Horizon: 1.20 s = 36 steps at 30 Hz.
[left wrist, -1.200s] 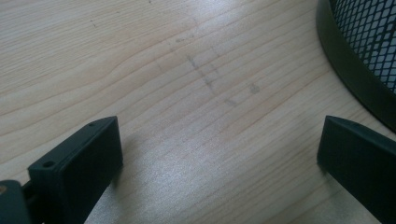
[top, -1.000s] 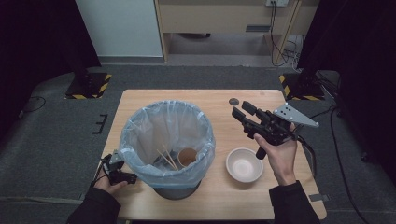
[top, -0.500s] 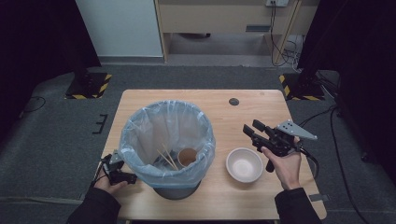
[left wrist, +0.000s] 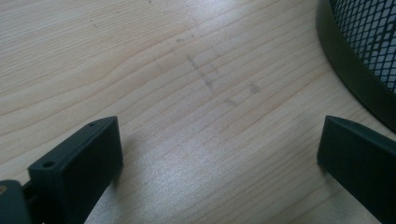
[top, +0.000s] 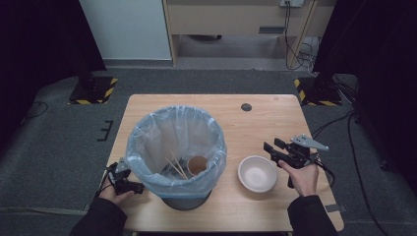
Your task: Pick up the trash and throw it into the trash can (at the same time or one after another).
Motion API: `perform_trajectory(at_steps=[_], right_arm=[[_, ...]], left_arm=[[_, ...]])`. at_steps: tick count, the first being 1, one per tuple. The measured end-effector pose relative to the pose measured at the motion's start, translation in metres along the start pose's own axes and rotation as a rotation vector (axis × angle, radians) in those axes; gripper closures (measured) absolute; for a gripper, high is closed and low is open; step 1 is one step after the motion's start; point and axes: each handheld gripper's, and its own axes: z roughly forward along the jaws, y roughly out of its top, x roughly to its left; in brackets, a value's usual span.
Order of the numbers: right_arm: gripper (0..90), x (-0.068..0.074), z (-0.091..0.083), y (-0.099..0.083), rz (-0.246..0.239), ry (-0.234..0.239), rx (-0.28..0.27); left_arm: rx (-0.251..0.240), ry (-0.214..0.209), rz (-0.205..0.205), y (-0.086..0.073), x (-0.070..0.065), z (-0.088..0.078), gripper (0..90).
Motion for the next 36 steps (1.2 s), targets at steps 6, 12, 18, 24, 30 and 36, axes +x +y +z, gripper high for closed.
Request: perform_trajectory(at_steps=[6, 12, 18, 24, 30, 36], right_arm=[[46.0, -0.011, 0.006, -0.017, -0.013, -0.050, 0.111], [45.5, -0.021, 0.010, -0.029, 0.001, -0.061, 0.185], [47.3, -0.024, 0.012, -0.036, 0.014, -0.046, 0.246], [49.8, -0.026, 0.017, -0.043, 0.017, -0.021, 0.312], [56.2, -0.026, 0.018, -0.047, 0.020, 0.000, 0.380], [64.9, -0.024, 0.019, -0.049, 0.028, 0.009, 0.433]], left_arm=[[0.000, 0.000, 0.000, 0.000, 0.000, 0.000, 0.0], [0.000, 0.000, 0.000, 0.000, 0.000, 0.000, 0.0], [0.000, 0.000, 0.000, 0.000, 0.000, 0.000, 0.0], [0.000, 0.000, 0.000, 0.000, 0.000, 0.000, 0.0], [0.000, 0.000, 0.000, 0.000, 0.000, 0.000, 0.0], [0.000, 0.000, 0.000, 0.000, 0.000, 0.000, 0.0]])
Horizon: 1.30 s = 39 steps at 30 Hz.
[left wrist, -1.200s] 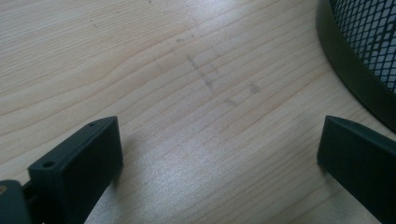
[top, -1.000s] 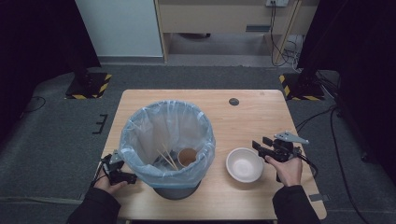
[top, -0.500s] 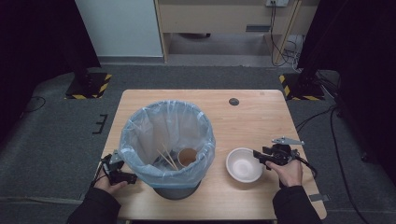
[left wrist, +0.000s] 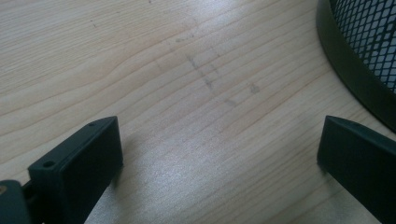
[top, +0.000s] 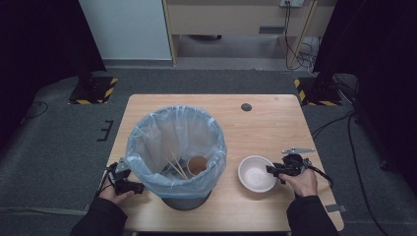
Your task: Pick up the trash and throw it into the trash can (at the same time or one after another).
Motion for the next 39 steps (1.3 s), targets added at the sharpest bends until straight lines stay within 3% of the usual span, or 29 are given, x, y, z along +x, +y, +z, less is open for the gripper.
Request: perform_trajectory(at_steps=[7, 15, 26, 39], right_arm=[[78.3, 0.001, 0.000, 0.000, 0.022, 0.001, 0.036], [81.6, 0.003, -0.006, 0.005, 0.040, 0.015, 0.008], [84.0, -0.003, -0.029, 0.014, 0.116, -0.024, -0.161], [84.0, -0.008, -0.046, 0.019, 0.163, -0.064, -0.347]], left_arm=[[0.000, 0.000, 0.000, 0.000, 0.000, 0.000, 0.0], [0.000, 0.000, 0.000, 0.000, 0.000, 0.000, 0.0], [0.000, 0.000, 0.000, 0.000, 0.000, 0.000, 0.0], [0.000, 0.000, 0.000, 0.000, 0.000, 0.000, 0.0]])
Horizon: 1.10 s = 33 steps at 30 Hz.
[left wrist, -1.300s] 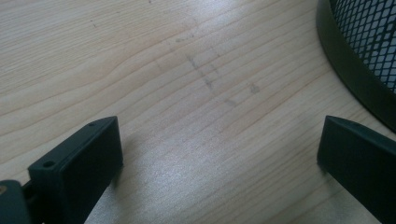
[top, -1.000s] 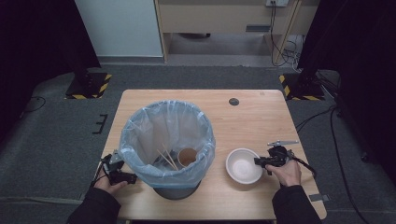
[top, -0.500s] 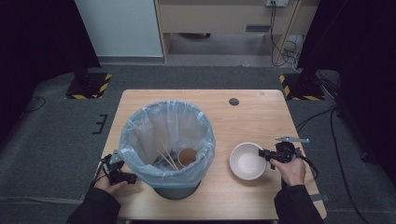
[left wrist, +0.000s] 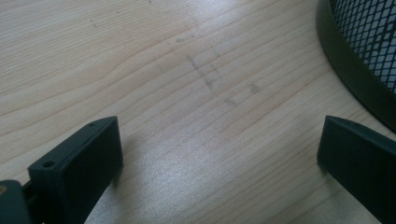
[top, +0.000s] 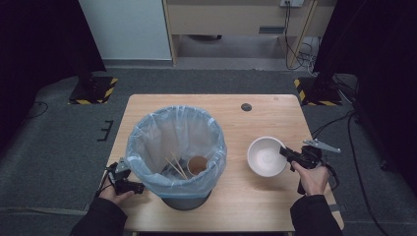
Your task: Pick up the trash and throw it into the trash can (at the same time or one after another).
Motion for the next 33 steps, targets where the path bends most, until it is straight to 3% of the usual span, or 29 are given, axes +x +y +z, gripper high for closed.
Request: perform_trajectory(at_steps=[12, 23, 33], right_arm=[[84.0, 0.000, -0.018, 0.012, 0.046, 0.003, -0.207], [84.0, 0.000, -0.035, 0.022, 0.068, 0.005, -0.363], [84.0, 0.004, -0.046, 0.030, 0.067, 0.028, -0.447]], left_arm=[[0.000, 0.000, 0.000, 0.000, 0.000, 0.000, 0.0], [0.000, 0.000, 0.000, 0.000, 0.000, 0.000, 0.0], [0.000, 0.000, 0.000, 0.000, 0.000, 0.000, 0.0]])
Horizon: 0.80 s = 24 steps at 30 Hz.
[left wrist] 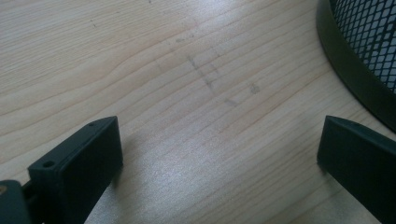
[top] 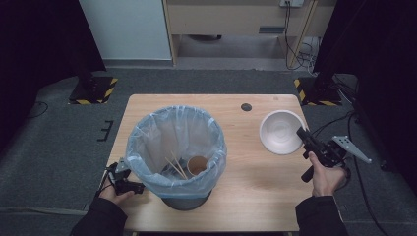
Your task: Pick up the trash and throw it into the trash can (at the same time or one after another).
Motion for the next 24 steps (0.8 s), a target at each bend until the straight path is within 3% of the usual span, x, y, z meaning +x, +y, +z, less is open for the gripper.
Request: perform_trajectory(at_steps=[24], right_arm=[[84.0, 0.027, -0.016, 0.030, -0.005, 0.102, -0.152]], left_arm=[[0.000, 0.000, 0.000, 0.000, 0.000, 0.000, 0.0]])
